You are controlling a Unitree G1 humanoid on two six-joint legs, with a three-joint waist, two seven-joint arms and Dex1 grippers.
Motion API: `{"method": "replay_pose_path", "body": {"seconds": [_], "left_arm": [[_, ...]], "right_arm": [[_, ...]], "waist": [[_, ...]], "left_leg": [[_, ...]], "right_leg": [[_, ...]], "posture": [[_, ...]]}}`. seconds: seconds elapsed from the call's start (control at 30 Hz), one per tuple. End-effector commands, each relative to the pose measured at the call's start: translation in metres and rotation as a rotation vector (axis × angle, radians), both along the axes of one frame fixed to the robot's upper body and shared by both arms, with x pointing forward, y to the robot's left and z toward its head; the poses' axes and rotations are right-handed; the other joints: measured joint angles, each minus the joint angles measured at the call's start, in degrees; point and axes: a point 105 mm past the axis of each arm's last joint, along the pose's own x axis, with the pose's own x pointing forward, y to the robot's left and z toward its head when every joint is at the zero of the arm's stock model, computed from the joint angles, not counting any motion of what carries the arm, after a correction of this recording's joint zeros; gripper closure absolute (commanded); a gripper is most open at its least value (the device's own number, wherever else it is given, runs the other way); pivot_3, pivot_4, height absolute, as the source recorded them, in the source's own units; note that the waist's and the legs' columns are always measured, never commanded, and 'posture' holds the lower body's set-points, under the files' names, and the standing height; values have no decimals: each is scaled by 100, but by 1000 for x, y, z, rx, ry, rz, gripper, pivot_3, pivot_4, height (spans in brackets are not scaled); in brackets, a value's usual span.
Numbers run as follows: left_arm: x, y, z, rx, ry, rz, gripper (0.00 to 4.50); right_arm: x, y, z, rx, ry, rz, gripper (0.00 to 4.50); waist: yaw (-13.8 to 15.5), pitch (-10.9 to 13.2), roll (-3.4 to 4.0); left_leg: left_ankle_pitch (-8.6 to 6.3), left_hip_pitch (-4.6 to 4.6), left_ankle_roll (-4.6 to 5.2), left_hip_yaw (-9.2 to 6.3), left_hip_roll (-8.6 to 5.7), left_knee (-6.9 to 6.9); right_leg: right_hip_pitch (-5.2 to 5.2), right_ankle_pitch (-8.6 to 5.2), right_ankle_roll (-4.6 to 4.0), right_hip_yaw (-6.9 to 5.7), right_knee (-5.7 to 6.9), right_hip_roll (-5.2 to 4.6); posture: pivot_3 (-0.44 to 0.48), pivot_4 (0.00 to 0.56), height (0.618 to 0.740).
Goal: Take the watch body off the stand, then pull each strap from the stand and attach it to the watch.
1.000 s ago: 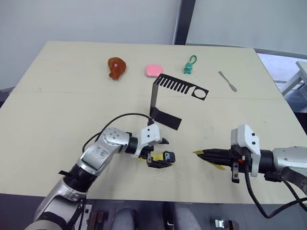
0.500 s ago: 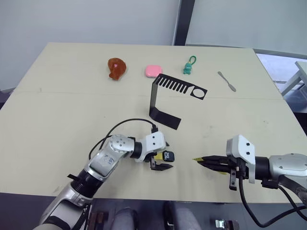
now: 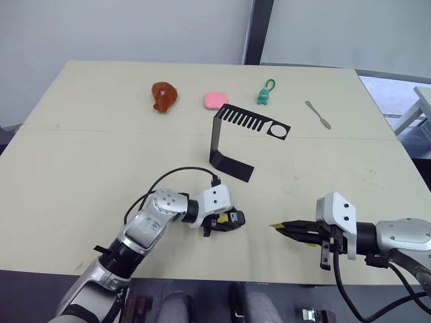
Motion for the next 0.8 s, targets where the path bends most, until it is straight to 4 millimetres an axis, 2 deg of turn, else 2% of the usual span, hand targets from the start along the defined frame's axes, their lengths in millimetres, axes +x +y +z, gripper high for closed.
{"method": "replay_pose_path", "body": {"seconds": [0.03, 0.13, 0.23, 0.33, 0.57, 0.8], "left_arm": [[1, -1, 6, -30, 79, 2, 2898], [7, 2, 20, -96, 246, 51, 2898], [7, 8, 39, -191, 509, 68, 2898], [6, 16, 48, -232, 670, 60, 2898], [14, 22, 63, -332, 789, 59, 2898], [18, 26, 71, -378, 831, 52, 2898]], "right_arm": [[-2, 8, 11, -8, -98, 47, 4500], [1, 11, 17, -37, -187, 61, 4500], [3, 16, 19, -94, -307, 106, 4500], [6, 24, 23, -117, -421, 137, 4500], [20, 36, 30, -164, -634, 160, 4500], [23, 40, 27, -166, -656, 159, 4500]], "waist": [[1, 0, 0], [-3, 0, 0], [-10, 0, 0], [-21, 0, 0], [-9, 1, -1], [-5, 0, -1]], "left_leg": [[0, 0, 0, 0, -1, 1], [0, -1, 0, 0, -2, 5], [0, -4, -1, 0, 0, 13], [0, -7, -2, -1, 1, 21], [-3, -9, -8, 1, 2, 49], [-7, -14, -10, -1, 3, 61]], "right_leg": [[0, 0, 0, 0, 1, 0], [0, 0, 0, 0, 4, 1], [-3, 0, 0, -2, 9, 6], [-6, -1, 0, -3, 12, 9], [-9, -4, -3, -4, 32, 7], [-12, -5, -6, -6, 42, 7]], "posture": [[0, 150, 740], [0, 150, 740], [0, 150, 740], [0, 150, 740], [0, 150, 740], [0, 150, 740]]}}
